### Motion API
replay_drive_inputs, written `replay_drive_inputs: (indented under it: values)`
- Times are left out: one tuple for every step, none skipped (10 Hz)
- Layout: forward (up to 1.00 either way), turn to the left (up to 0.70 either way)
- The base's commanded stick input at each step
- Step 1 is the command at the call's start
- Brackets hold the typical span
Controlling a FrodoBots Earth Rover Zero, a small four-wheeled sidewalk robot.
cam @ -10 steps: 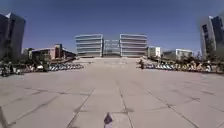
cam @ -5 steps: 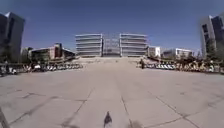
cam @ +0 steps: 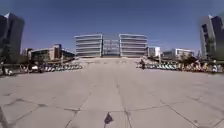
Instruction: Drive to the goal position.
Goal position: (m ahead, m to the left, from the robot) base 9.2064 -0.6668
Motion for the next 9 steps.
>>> replay_drive_inputs:
  values:
    - [0.70, 0.04]
    - [0.70, 0.13]
    - [0.70, 0.13]
    - [0.70, 0.12]
    - [0.70, 0.08]
    - [0.70, -0.01]
    - [0.70, -0.01]
    - [0.70, -0.01]
    - [0.70, -0.01]
